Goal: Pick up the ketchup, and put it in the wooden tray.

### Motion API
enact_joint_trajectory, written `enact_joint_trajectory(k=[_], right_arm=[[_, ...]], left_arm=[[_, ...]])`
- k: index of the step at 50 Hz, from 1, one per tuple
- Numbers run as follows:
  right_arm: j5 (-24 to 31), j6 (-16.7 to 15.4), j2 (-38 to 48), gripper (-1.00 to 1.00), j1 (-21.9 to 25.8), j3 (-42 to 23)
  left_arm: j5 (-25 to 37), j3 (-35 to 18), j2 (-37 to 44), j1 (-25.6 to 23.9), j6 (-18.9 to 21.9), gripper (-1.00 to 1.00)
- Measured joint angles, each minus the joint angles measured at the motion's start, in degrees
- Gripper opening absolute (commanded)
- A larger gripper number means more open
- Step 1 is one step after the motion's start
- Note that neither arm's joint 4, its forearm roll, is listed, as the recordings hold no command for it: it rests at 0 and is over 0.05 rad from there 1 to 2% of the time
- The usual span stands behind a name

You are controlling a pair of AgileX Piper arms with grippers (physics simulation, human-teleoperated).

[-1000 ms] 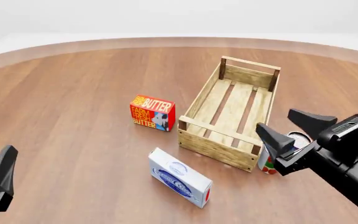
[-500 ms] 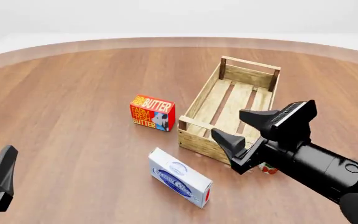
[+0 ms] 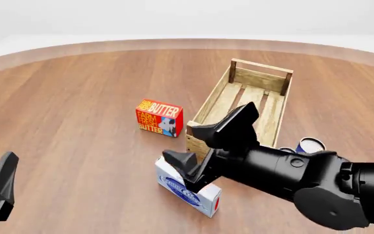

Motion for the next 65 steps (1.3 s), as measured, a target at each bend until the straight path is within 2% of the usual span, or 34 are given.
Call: enact_joint_trajectory(k=[13,44,65], right_arm=[[3.5,0.8,5.0,1.00,6.7,-5.9],[11.1,-1.0,13.5,1.00,15.5,-16.7],[16.2,-2.9,17.3,1.00,19.7,-22.8]], left_arm=[[0.0,0.0,0.0,0.0,0.0,1.00],[0.0,0.0,0.0,0.0,0.0,1.00],[0.0,0.0,0.0,0.0,0.0,1.00]])
